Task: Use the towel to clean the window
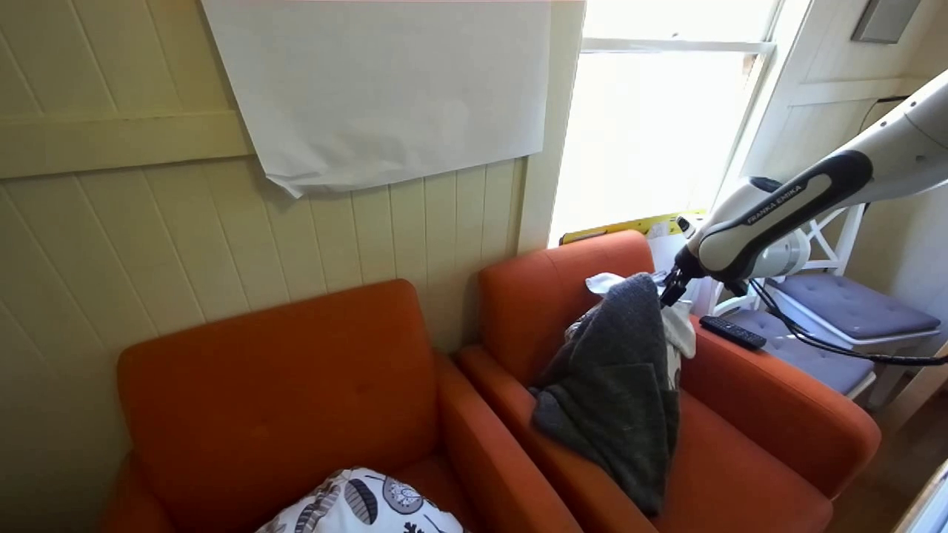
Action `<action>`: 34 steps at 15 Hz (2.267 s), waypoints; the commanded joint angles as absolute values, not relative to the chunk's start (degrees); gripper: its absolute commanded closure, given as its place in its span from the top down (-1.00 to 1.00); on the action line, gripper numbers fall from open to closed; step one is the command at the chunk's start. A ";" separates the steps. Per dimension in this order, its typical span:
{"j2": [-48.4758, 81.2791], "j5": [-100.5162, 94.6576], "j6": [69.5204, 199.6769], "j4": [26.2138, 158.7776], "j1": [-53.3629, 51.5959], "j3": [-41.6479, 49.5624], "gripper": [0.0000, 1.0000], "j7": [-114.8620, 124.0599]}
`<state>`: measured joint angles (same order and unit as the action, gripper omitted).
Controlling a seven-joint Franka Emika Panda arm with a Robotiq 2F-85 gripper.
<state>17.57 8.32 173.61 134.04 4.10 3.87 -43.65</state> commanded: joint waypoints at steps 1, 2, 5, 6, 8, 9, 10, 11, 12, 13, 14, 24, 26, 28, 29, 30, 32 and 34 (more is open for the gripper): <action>22.15 7.56 179.64 132.36 5.40 3.70 1.00 -46.16; 22.96 7.44 179.74 132.26 5.64 3.66 1.00 -46.64; 24.71 7.77 180.86 131.79 6.43 3.02 0.36 -47.91; 25.15 7.88 181.25 131.42 6.57 2.93 0.18 -48.03; 25.88 7.73 181.77 130.92 6.65 3.13 -0.12 -48.31; 26.01 7.87 181.66 130.73 6.99 2.85 -0.24 -48.44; 26.15 7.99 181.71 130.57 7.35 2.59 -0.40 -48.62; 26.26 8.12 181.69 130.41 7.67 2.33 -0.52 -48.69; 26.23 8.21 181.62 130.35 7.89 2.17 -0.65 -48.74; 26.04 8.41 181.33 130.32 8.38 1.67 -0.81 -48.70; 25.62 8.66 180.68 130.31 8.99 1.00 -0.94 -48.57; 10.15 20.70 164.36 124.40 15.44 -3.41 -0.97 -36.35; 7.94 21.33 161.51 119.61 15.23 -2.33 -0.97 -32.06; 8.18 21.30 161.36 114.12 14.68 -1.98 -0.97 -26.92; 8.88 20.91 162.46 111.30 14.23 -2.07 -0.97 -24.06; 10.57 20.15 164.10 107.93 13.66 -2.19 -0.97 -20.92; 7.94 19.72 163.82 111.22 14.21 -2.31 -0.87 -22.85; 9.56 19.72 164.39 107.62 13.46 -2.36 -0.87 -20.31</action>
<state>9.59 19.72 164.40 107.58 13.45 -2.36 -20.28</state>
